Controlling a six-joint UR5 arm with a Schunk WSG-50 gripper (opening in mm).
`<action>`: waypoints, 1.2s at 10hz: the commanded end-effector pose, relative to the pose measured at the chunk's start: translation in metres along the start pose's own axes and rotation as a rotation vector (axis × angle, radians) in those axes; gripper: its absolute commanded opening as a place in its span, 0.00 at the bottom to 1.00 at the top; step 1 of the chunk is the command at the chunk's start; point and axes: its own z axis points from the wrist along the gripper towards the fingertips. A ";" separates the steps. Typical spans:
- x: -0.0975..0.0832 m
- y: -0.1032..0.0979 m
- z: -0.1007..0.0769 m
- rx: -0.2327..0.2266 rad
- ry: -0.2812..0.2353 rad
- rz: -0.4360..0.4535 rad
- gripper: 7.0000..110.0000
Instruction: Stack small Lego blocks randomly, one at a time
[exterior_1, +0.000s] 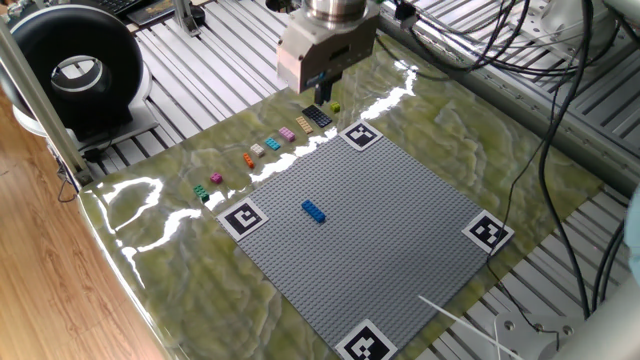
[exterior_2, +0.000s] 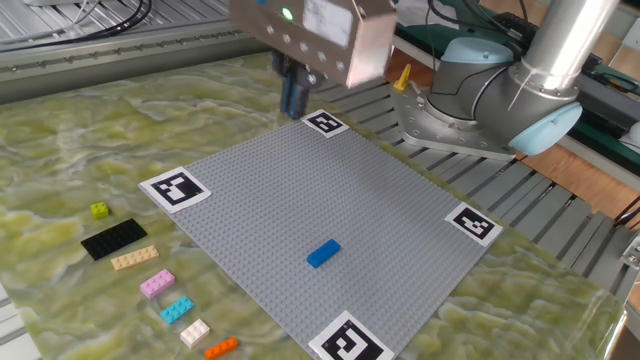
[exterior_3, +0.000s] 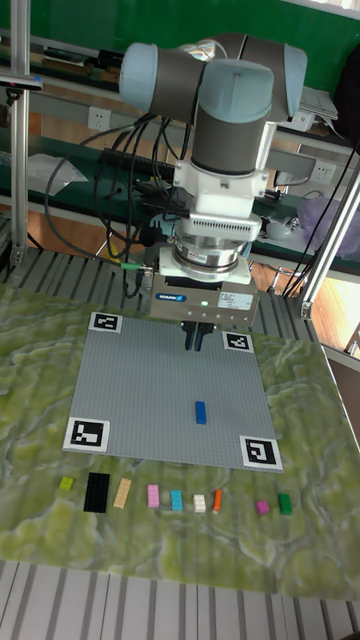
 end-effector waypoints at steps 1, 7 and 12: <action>0.011 0.006 0.016 -0.002 0.007 -0.018 0.00; 0.008 -0.008 0.008 -0.015 0.019 -0.034 0.00; 0.019 0.003 0.009 -0.057 0.058 0.005 0.00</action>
